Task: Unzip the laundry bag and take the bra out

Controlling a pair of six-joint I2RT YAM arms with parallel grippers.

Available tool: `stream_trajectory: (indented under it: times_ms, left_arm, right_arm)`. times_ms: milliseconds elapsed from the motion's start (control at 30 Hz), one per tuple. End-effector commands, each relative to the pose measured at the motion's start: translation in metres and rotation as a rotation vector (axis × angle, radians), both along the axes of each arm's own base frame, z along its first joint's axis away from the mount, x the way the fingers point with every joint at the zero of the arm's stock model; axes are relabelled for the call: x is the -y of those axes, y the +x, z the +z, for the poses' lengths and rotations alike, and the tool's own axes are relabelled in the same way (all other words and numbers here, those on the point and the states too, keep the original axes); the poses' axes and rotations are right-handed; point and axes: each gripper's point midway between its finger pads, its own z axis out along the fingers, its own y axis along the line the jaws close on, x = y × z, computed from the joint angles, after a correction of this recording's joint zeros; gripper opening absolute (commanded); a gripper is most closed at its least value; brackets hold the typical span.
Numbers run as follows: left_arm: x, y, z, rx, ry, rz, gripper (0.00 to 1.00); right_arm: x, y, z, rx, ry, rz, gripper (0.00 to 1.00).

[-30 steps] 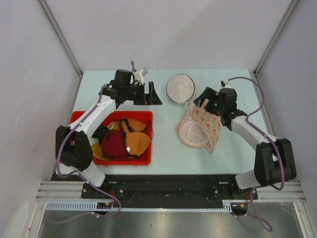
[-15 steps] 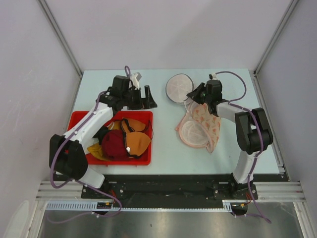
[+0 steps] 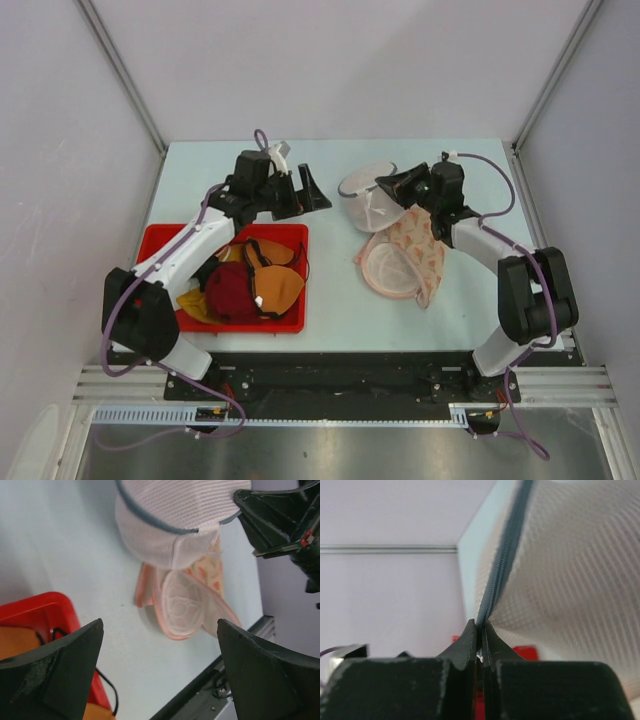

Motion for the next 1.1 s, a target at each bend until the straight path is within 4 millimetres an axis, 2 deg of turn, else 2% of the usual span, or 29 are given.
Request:
stream_trajectory:
  times_ms: [0,33,100,133,200,233,267,333,367,400,433,467,500,533,633,733,833,867,900,967,1033,1067]
  left_arm:
    - [0.032,-0.004,0.05,0.058,-0.202,-0.069,1.0]
    - [0.04,-0.005,0.063,0.074,-0.273,-0.091,1.0]
    - [0.047,-0.01,0.065,0.086,-0.314,-0.111,1.0]
    - [0.046,-0.004,0.071,0.147,-0.303,-0.091,1.0]
    - [0.051,-0.008,0.077,0.267,-0.221,-0.113,1.0]
    - [0.046,-0.006,0.071,0.358,-0.098,-0.145,1.0]
    - [0.052,-0.012,0.074,0.417,-0.047,-0.191,1.0]
    - [0.047,-0.016,0.079,0.578,0.086,-0.259,1.0]
    - [0.043,-0.017,0.068,0.612,0.146,-0.259,1.0]
    - [0.039,-0.018,0.079,0.725,0.177,-0.28,1.0]
    - [0.037,-0.02,0.062,0.759,0.2,-0.298,1.0]
    - [0.038,-0.023,0.058,0.815,0.207,-0.333,1.0]
    - [0.039,-0.021,0.074,0.958,0.213,-0.342,0.99]
    - [0.036,-0.021,0.058,0.965,0.241,-0.341,0.99]
    - [0.032,-0.004,0.052,1.015,0.35,-0.334,1.0]
    - [0.036,-0.003,0.055,1.135,0.413,-0.392,0.99]
    - [0.047,0.0,0.065,1.211,0.424,-0.422,1.0]
    - [0.05,0.001,0.058,1.201,0.435,-0.461,0.98]
    - [0.056,0.004,0.068,1.217,0.431,-0.478,0.97]
    - [0.068,0.006,0.046,1.164,0.434,-0.567,0.9]
    - [0.077,0.008,0.048,1.159,0.411,-0.607,0.9]
    - [0.08,0.011,0.037,1.127,0.416,-0.625,0.89]
  right_arm:
    - [-0.01,-0.014,0.057,0.049,0.255,0.025,0.0]
    - [-0.011,-0.017,0.057,0.044,0.28,0.036,0.0]
    - [-0.017,-0.024,0.07,0.061,0.326,0.068,0.0]
    - [-0.018,-0.026,0.072,0.063,0.328,0.071,0.0]
    - [-0.023,-0.032,0.076,0.07,0.323,0.084,0.0]
    - [-0.023,-0.033,0.077,0.069,0.32,0.089,0.0]
    - [-0.026,-0.036,0.075,0.058,0.317,0.104,0.0]
    - [-0.027,-0.04,0.075,0.051,0.315,0.121,0.0]
    - [-0.028,-0.043,0.074,0.045,0.314,0.132,0.0]
    - [-0.028,-0.043,0.074,0.049,0.307,0.135,0.0]
    - [-0.027,-0.043,0.073,0.043,0.302,0.133,0.0]
    - [-0.028,-0.045,0.073,0.045,0.301,0.143,0.0]
    - [-0.028,-0.045,0.075,0.046,0.309,0.146,0.0]
    - [-0.029,-0.045,0.074,0.047,0.311,0.153,0.0]
    - [-0.03,-0.047,0.073,0.043,0.311,0.164,0.0]
    - [-0.03,-0.049,0.076,0.05,0.307,0.168,0.0]
    - [-0.029,-0.05,0.078,0.056,0.307,0.166,0.0]
    - [-0.029,-0.05,0.079,0.058,0.309,0.17,0.0]
    - [-0.03,-0.05,0.079,0.059,0.309,0.171,0.0]
    - [-0.031,-0.051,0.082,0.067,0.312,0.175,0.0]
    - [-0.03,-0.052,0.083,0.068,0.313,0.179,0.0]
    - [-0.03,-0.052,0.083,0.068,0.313,0.179,0.0]
